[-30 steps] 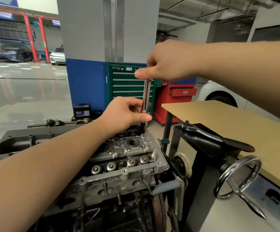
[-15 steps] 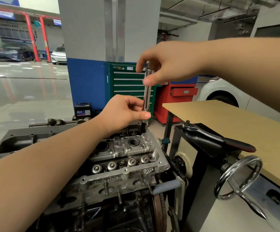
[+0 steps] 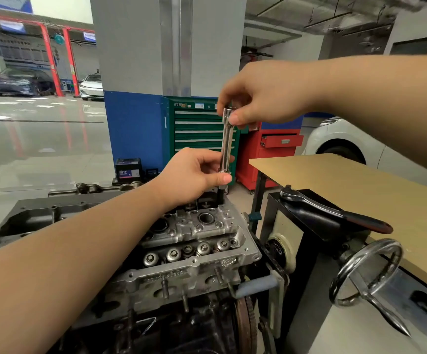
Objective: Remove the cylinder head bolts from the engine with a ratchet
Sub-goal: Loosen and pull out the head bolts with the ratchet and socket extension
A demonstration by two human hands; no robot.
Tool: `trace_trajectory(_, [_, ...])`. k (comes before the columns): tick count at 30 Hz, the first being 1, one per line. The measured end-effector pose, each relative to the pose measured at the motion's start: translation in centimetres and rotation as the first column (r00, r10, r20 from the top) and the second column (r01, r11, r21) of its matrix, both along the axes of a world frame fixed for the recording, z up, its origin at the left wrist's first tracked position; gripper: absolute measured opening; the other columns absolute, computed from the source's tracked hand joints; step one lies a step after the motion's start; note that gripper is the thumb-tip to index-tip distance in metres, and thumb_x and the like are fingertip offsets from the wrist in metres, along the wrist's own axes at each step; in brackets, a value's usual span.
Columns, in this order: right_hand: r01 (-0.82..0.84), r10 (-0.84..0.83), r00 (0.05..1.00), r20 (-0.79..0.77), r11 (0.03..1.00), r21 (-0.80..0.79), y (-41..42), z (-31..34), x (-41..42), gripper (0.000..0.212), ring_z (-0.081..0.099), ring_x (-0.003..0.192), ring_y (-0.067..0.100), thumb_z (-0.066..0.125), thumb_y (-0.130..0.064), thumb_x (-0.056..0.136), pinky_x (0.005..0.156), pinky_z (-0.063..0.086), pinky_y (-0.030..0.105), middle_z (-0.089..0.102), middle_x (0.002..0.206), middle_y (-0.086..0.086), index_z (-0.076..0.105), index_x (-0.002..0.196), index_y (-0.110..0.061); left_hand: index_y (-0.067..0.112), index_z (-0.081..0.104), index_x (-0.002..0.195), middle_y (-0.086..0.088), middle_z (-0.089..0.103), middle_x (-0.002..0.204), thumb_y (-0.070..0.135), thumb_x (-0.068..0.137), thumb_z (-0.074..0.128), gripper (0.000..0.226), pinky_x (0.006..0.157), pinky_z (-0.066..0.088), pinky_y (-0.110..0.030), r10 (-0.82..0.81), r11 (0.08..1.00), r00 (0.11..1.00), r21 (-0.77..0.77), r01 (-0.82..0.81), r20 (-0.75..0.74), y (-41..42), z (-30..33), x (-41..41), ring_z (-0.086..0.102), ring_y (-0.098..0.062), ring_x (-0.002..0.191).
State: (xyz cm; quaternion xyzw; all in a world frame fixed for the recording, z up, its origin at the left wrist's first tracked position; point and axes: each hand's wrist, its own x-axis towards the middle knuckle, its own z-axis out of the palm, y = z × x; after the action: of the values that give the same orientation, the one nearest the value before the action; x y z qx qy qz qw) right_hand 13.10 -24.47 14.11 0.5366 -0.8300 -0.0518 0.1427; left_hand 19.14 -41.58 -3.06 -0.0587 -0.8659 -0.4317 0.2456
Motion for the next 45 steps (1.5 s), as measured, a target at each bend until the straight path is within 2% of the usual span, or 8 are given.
trace_trajectory(7, [0.204,-0.255,0.938,-0.233,0.954,-0.220,-0.9,-2.7,0.1,0.064,0.051,0.063,0.019,0.038,-0.076,0.095,0.054,0.034,0.031,0.055,0.066,0.001,0.058,0.068,-0.022,0.017,0.061,0.142,-0.010,0.075,0.123,0.004,0.093,0.076,0.053,0.108,0.054,-0.042,-0.136,0.976,0.990,0.176,0.130,0.024,0.7,-0.4,0.4,0.072,-0.026,0.114])
trace_trajectory(12, [-0.005,0.015,0.989,0.148,0.998,-0.067,-0.2,-0.8,0.3,0.028,0.061,0.067,0.002,0.066,-0.049,0.095,0.061,0.039,0.026,0.065,0.076,-0.008,0.063,0.118,-0.032,0.019,0.071,0.132,-0.023,0.072,0.109,0.013,0.087,0.083,0.047,0.103,0.051,-0.055,-0.060,0.995,0.998,0.077,0.059,0.000,0.4,0.1,0.2,0.067,-0.045,0.107])
trace_trajectory(20, [0.150,-0.175,0.954,-0.245,0.982,-0.116,-0.8,-2.2,-0.5,0.056,0.058,0.065,0.024,0.046,-0.061,0.098,0.053,0.036,0.032,0.062,0.066,0.007,0.066,0.076,-0.015,0.015,0.053,0.149,-0.014,0.073,0.123,0.000,0.094,0.073,0.060,0.106,0.055,-0.040,-0.182,0.972,0.982,0.157,0.173,0.043,0.6,-0.4,0.4,0.071,-0.032,0.115])
trace_trajectory(29, [-0.016,0.123,0.883,0.453,0.972,-0.234,0.8,-1.9,-0.3,0.021,0.074,0.083,0.000,0.062,-0.022,0.104,0.070,0.060,0.018,0.078,0.098,-0.007,0.069,0.123,-0.026,0.014,0.071,0.121,-0.010,0.080,0.099,0.002,0.083,0.085,0.042,0.086,0.061,-0.026,-0.122,0.982,0.991,0.149,0.112,0.057,0.0,-0.5,-0.6,0.078,-0.024,0.096])
trace_trajectory(33, [0.062,0.007,0.957,0.288,0.972,-0.228,0.2,-2.6,-0.1,0.016,0.075,0.068,0.003,0.061,-0.034,0.103,0.073,0.058,0.025,0.078,0.074,-0.009,0.068,0.103,-0.020,0.013,0.045,0.146,-0.019,0.076,0.115,-0.007,0.094,0.069,0.060,0.101,0.058,-0.041,-0.290,0.914,0.952,0.322,0.246,0.095,0.1,-0.5,-0.4,0.074,-0.031,0.111])
trace_trajectory(38, [0.160,-0.177,0.984,-0.012,0.913,-0.376,-0.8,-4.2,0.1,0.054,0.055,0.056,0.020,0.058,-0.064,0.093,0.052,0.034,0.031,0.059,0.057,0.001,0.057,0.068,-0.016,0.013,0.070,0.113,-0.010,0.078,0.105,0.012,0.087,0.084,0.029,0.097,0.059,-0.040,-0.133,0.978,0.991,0.166,0.127,0.028,0.5,-0.8,-0.3,0.074,-0.034,0.100])
trace_trajectory(42, [0.127,0.018,0.938,0.345,0.912,-0.391,0.2,-3.7,-0.4,0.032,0.072,0.085,0.011,0.065,-0.057,0.095,0.070,0.056,0.029,0.076,0.087,-0.004,0.075,0.104,-0.028,0.021,0.082,0.103,0.005,0.078,0.081,0.017,0.079,0.090,0.026,0.076,0.055,-0.017,-0.069,0.982,0.997,0.181,0.062,0.032,-0.3,-0.5,-0.3,0.072,-0.006,0.074])
trace_trajectory(45, [0.109,0.263,0.637,0.724,0.899,-0.423,0.9,-4.9,-1.0,0.032,0.074,0.106,0.014,0.059,-0.018,0.105,0.086,0.063,0.034,0.077,0.114,0.001,0.061,0.136,-0.017,0.023,0.081,0.103,0.008,0.078,0.078,0.006,0.083,0.085,0.027,0.072,0.053,-0.009,-0.124,0.975,0.991,0.189,0.113,0.048,-0.4,-0.3,-0.3,0.070,0.001,0.072])
